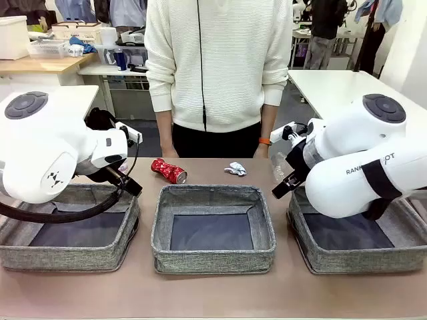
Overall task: Sort the waste into the appropriate baskets.
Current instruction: Pick up the waste item pointed out by the person.
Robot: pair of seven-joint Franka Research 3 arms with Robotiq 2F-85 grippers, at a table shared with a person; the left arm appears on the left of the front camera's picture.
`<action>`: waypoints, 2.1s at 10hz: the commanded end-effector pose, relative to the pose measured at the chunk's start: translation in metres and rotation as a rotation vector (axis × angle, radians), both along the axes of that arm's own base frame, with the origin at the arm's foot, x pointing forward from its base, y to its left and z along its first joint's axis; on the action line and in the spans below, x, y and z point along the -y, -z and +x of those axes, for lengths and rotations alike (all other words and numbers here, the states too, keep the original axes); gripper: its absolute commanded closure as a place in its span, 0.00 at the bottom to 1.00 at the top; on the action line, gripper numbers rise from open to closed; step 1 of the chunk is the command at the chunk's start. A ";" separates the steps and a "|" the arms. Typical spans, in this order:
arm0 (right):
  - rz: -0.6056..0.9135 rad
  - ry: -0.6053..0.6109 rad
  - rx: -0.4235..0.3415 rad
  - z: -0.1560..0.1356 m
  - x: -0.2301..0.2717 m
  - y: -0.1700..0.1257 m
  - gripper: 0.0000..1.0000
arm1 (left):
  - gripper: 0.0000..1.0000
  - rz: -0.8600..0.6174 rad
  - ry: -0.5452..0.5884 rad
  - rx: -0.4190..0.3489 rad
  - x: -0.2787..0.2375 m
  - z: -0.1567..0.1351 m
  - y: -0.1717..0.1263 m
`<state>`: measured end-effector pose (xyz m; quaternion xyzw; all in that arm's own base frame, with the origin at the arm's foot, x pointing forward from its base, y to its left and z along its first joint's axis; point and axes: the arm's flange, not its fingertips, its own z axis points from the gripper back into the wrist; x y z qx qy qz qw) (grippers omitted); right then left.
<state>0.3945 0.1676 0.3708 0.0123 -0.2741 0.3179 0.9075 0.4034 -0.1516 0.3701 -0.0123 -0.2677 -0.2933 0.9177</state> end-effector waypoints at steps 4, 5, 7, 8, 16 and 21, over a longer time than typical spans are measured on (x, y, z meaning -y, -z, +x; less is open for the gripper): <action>0.000 0.000 0.000 0.000 0.000 0.000 0.00 | 0.00 0.000 0.000 0.000 0.000 0.000 0.000; 0.000 0.000 0.000 0.000 0.000 0.000 0.00 | 0.00 0.000 0.000 0.000 0.000 0.000 0.000; 0.000 0.000 0.000 0.000 0.000 0.000 0.00 | 0.00 0.000 0.000 0.000 0.000 0.000 0.000; 0.000 0.000 0.000 0.000 0.000 0.000 0.00 | 0.00 0.000 0.000 0.000 0.000 0.000 0.000; -0.018 -0.051 -0.049 -0.087 0.048 -0.160 0.00 | 0.00 -0.045 0.024 -0.029 -0.029 -0.105 -0.162; -0.071 -0.039 0.076 -0.134 0.053 -0.198 0.00 | 0.00 -0.030 0.039 0.088 -0.028 -0.143 -0.210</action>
